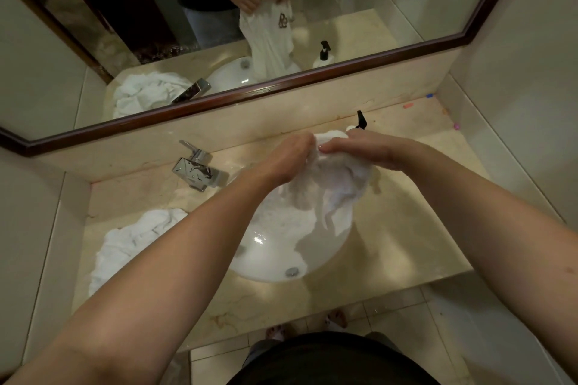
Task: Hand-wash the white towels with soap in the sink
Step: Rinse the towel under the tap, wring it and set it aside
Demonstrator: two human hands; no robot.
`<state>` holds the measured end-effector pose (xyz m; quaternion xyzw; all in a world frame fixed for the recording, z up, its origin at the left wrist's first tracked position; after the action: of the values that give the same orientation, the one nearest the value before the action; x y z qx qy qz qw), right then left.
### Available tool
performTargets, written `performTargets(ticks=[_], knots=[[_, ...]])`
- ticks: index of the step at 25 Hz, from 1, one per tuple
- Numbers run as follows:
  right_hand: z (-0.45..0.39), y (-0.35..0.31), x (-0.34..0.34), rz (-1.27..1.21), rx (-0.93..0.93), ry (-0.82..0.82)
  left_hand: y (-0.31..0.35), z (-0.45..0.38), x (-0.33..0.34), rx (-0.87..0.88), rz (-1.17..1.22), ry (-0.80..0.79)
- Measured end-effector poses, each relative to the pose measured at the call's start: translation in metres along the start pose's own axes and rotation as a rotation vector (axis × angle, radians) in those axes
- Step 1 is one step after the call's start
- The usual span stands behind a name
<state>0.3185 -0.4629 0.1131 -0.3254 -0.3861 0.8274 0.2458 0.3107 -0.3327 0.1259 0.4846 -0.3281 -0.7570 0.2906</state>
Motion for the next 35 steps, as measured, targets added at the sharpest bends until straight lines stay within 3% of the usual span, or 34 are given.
performTargets(ticks=[3, 8, 13, 17, 20, 23, 26, 28, 31, 35], knots=[[-0.003, -0.01, -0.002, 0.029, -0.08, 0.044, -0.005, 0.002, 0.0, -0.122, 0.191, -0.067], [-0.002, -0.017, -0.005, -0.024, -0.131, 0.054, -0.001, 0.002, -0.007, -0.054, 0.423, -0.198], [-0.001, -0.021, -0.007, -0.117, -0.042, -0.105, 0.01, 0.002, -0.013, 0.006, 0.341, -0.117], [-0.004, -0.033, 0.005, -0.034, -0.07, -0.255, 0.018, -0.005, -0.031, 0.102, 0.303, 0.101], [-0.009, -0.037, -0.001, 0.011, -0.094, -0.146, 0.013, -0.014, -0.041, 0.11, 0.196, 0.144], [-0.013, -0.039, -0.006, -0.235, -0.124, -0.053, 0.006, -0.016, -0.033, 0.032, 0.224, -0.062], [-0.019, -0.025, -0.012, -0.347, -0.045, 0.039, 0.004, -0.015, -0.028, 0.071, 0.313, -0.192], [-0.022, -0.018, -0.016, -0.373, -0.033, 0.125, -0.005, -0.015, -0.027, 0.07, 0.408, -0.165], [-0.023, -0.013, -0.019, -0.421, -0.046, 0.349, -0.012, -0.013, -0.029, 0.087, 0.754, -0.032], [-0.033, -0.006, 0.006, -0.513, -0.052, 0.402, -0.011, -0.018, -0.031, 0.051, 1.01, 0.101]])
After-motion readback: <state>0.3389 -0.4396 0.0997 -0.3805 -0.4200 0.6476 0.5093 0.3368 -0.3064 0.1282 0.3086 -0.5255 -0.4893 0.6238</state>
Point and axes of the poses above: each hand's wrist, its own z-axis away from the middle knuckle, its own x-axis out of the palm, y = z × x, the point moved 7 cm from there along -z, towards the middle knuckle, and after that the axes turned 9 degrees about z, right-handed, at the moved point
